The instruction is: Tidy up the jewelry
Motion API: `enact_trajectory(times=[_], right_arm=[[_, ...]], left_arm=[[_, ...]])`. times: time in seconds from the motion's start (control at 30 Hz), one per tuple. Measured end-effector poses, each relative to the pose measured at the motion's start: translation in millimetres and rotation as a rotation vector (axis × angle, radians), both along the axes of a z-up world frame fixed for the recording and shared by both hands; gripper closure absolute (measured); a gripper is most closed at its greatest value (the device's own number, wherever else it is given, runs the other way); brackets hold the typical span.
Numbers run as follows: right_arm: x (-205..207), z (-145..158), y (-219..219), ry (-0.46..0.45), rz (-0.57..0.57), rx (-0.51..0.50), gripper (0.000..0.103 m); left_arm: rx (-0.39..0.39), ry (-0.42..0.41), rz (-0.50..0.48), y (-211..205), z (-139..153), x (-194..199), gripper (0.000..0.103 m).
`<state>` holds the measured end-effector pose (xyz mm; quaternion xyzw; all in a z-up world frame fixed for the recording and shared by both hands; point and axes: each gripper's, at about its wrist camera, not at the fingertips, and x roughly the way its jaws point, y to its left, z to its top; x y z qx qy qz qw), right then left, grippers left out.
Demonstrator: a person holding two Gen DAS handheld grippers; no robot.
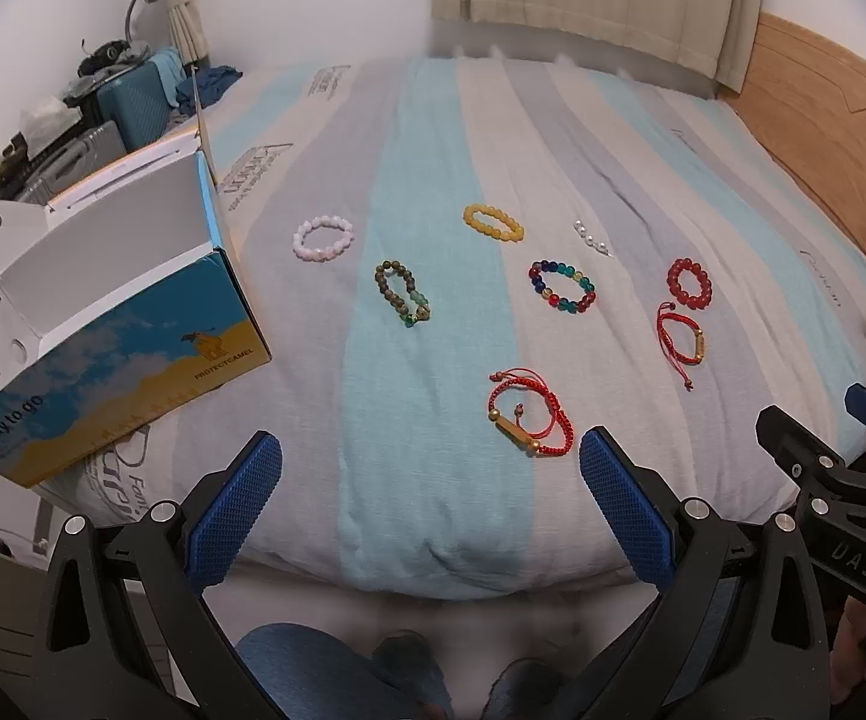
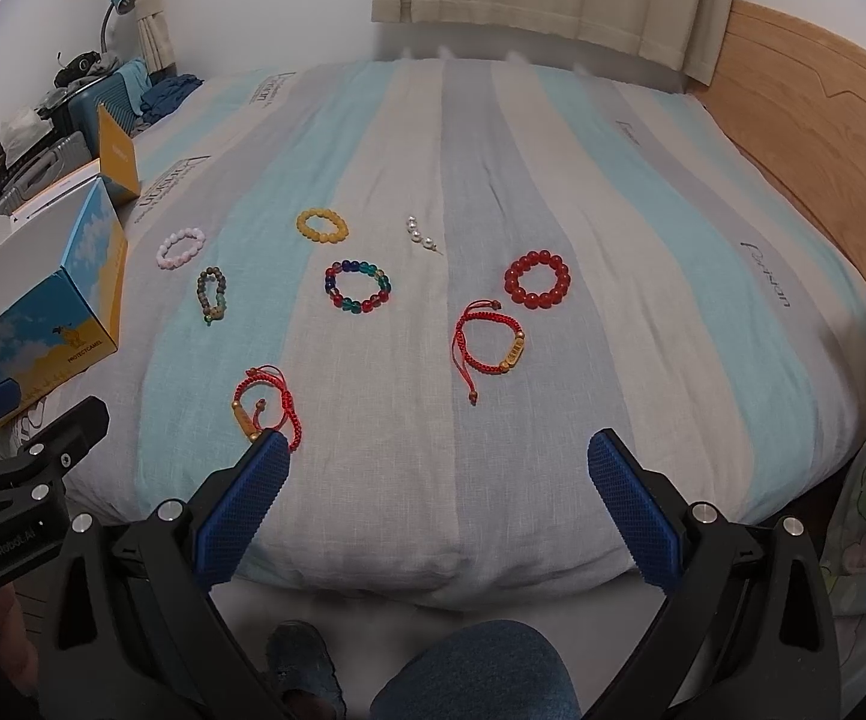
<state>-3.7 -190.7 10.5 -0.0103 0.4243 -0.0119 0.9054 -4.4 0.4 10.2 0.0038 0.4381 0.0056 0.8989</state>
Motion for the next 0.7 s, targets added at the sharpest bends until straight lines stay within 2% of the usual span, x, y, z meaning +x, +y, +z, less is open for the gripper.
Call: enact_trajectory(times=[0.43, 0.7], right_arm=[[3.2, -1.5, -3.3, 0.002, -0.006, -0.008, 0.007], [40.5, -2.6, -33.6, 0.033, -0.013, -0.002, 0.007]], left_arm=[[0.000, 0.007, -0.006, -3.2, -3.2, 4.8, 0.006], [0.001, 0.064, -0.053, -9.7, -26.1, 35.1, 0.006]])
